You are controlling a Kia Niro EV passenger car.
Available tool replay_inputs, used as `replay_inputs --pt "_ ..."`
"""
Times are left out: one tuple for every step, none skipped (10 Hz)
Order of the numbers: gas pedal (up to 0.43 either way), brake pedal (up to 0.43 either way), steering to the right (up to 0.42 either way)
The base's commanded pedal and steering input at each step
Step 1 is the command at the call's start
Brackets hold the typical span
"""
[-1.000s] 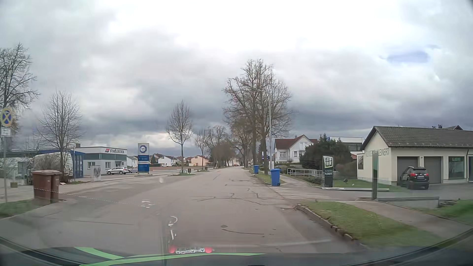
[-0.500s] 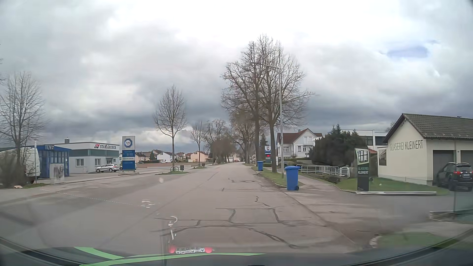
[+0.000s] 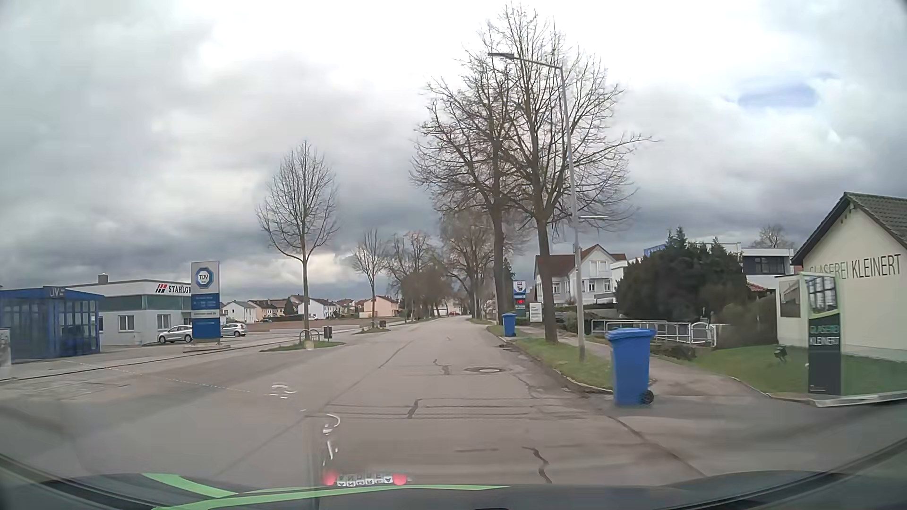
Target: Follow the waypoints while adhering to traffic rules and regulations
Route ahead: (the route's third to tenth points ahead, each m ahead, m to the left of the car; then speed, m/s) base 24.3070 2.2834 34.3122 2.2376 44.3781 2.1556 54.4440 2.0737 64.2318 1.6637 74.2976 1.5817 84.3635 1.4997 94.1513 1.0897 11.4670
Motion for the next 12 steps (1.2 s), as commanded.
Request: replay_inputs --pt "0.169 0.0 0.0" --pt "0.169 0.0 0.0" --pt "0.169 0.0 0.0" --pt "0.169 0.0 0.0" --pt "0.169 0.0 -0.001" --pt "0.169 0.0 0.0" --pt "0.169 0.0 0.0" --pt "0.169 0.0 0.0" --pt "0.169 0.0 0.0" --pt "0.169 0.0 0.0" --pt "0.157 0.0 0.0" --pt "0.157 0.0 0.0"
